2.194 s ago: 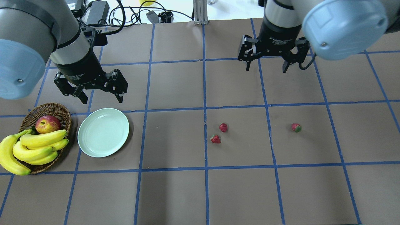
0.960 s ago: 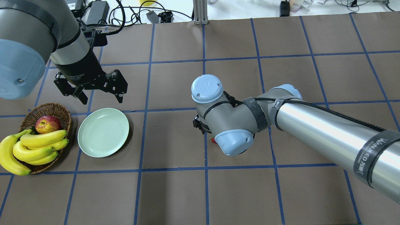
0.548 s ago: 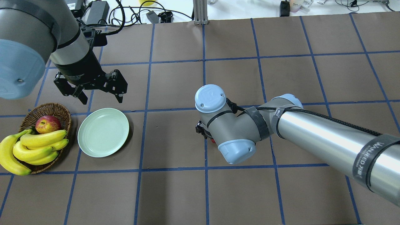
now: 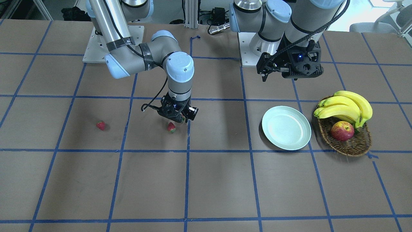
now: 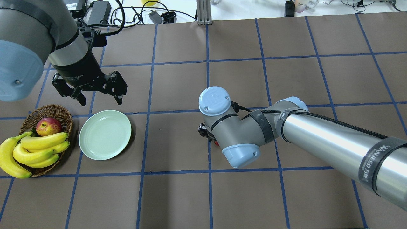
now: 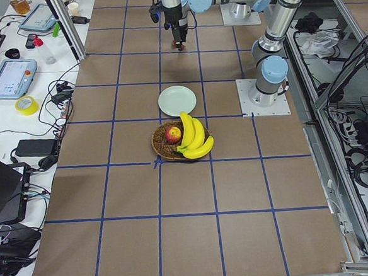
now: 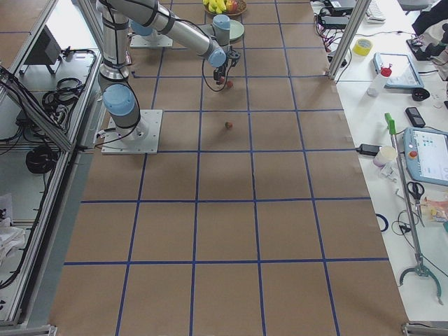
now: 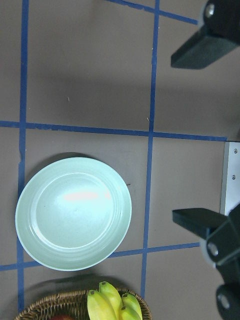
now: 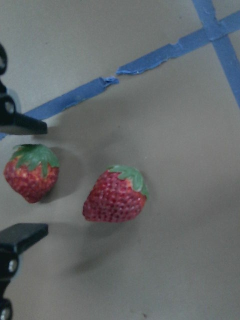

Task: Collect all strawberries into plate
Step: 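Grasp a strawberry with the right gripper and set it nearer the plate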

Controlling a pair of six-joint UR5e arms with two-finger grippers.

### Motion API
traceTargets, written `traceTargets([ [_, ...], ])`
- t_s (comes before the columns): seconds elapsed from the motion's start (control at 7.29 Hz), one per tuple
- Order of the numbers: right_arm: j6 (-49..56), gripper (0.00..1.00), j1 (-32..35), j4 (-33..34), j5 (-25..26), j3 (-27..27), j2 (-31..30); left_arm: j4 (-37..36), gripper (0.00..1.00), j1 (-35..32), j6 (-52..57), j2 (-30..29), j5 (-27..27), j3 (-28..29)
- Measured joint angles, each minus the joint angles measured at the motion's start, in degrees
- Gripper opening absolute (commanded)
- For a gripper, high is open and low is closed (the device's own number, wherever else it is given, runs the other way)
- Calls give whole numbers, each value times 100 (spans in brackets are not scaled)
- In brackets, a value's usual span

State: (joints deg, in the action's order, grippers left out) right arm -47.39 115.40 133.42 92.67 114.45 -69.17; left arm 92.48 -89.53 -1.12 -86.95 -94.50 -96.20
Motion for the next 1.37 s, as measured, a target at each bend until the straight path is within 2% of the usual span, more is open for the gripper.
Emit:
traceTargets([
  [0.14, 37, 0, 0, 10, -10, 3, 0, -15, 100, 1, 48, 2, -22, 0],
  [0.41, 172, 0, 0, -5, -90, -38, -39, -91, 100, 0, 73, 6, 11, 15],
  [0.82, 776, 0, 292, -85, -214, -684, -127, -123, 100, -11, 76, 4, 22, 7],
  [1.23, 1158, 0, 1020, 158, -445, -1152, 433, -130, 100, -12, 76, 4, 12, -15],
  [1.37, 1170, 32, 1137, 377, -448, -1284, 769, -132, 100, -12, 76, 6, 9, -16],
])
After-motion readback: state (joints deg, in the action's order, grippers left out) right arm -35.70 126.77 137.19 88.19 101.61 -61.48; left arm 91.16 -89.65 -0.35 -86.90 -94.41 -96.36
